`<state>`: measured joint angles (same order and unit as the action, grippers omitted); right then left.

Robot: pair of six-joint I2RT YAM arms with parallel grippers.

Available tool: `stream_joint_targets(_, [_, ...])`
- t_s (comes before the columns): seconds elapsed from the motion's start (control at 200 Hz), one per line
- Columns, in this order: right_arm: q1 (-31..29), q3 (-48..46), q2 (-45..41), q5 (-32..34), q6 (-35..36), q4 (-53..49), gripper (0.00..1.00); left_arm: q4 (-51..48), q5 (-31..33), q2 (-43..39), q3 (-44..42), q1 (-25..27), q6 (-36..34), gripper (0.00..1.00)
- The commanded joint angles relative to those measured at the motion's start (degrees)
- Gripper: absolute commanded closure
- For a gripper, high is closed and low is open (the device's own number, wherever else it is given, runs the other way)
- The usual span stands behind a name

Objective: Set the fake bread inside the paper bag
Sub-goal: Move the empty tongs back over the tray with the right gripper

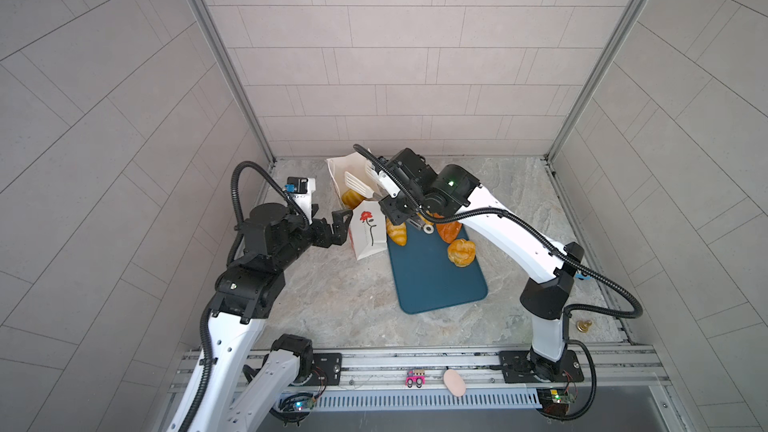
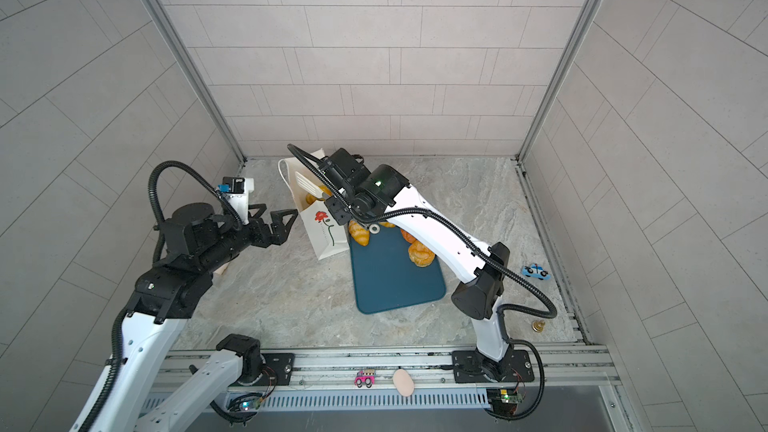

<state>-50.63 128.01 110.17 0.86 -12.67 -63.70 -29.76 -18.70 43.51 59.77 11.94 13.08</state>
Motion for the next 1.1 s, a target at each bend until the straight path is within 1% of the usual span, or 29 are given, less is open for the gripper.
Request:
stream_joint_targets(0.0, [-0.5, 0.0, -5.2, 3.9, 1.3, -2.9, 0.48, 2.8, -3.2, 0.2, 0.0, -0.4, 0.8, 0.0])
stream_joint_targets(0.06, [-0.5, -2.4, -7.0, 5.6, 1.5, -3.1, 0.48, 2.9, -3.6, 0.3, 0.0, -0.4, 0.8, 0.0])
stream_joint_targets(0.155, [-0.4, -8.4, -10.9, 7.9, 1.7, -1.4, 0.49, 3.7, -6.4, 0.3, -0.2, -0.3, -0.2, 0.0])
stream_joint_targets(0.29, [-0.1, -17.2, -17.0, 10.9, 1.4, 1.9, 0.49, 3.5, -6.1, -0.2, -0.5, -0.3, -0.6, 0.0])
stream_joint_targets(0.52, [4.0, -30.0, -25.9, 15.0, -1.5, -1.1, 0.49, 4.0, -7.7, 0.6, 0.0, 0.1, -0.6, 0.0])
stream_joint_targets(0.62, [5.6, -36.8, -30.7, 15.0, -2.2, -0.4, 0.49, 4.5, -7.9, 0.6, 0.0, 0.9, -0.6, 0.0])
stream_joint_targets(0.65, [6.1, -39.7, -32.5, 14.9, -2.1, 0.4, 0.49, 4.5, -7.9, 2.4, -0.1, 1.3, -0.6, 0.0])
stream_joint_targets(0.756, [8.8, -48.1, -37.4, 13.1, -1.9, 1.6, 0.47, 4.5, -6.9, 3.1, 0.2, 3.7, -0.8, 0.0])
stream_joint_targets(0.836, [10.8, -53.2, -39.9, 12.4, -2.8, 1.3, 0.47, 4.2, -5.1, 3.5, 0.3, 6.6, -1.1, 0.0])
stream_joint_targets(0.951, [12.6, -59.2, -43.6, 11.1, -4.3, 1.7, 0.47, 3.3, -0.5, 4.6, 0.8, 11.6, -2.4, 0.0])
stream_joint_targets(1.096, [14.6, -65.1, -47.2, 8.9, -6.0, 1.9, 0.47, 3.5, 1.8, 7.3, 1.6, 16.5, -3.0, 0.0])
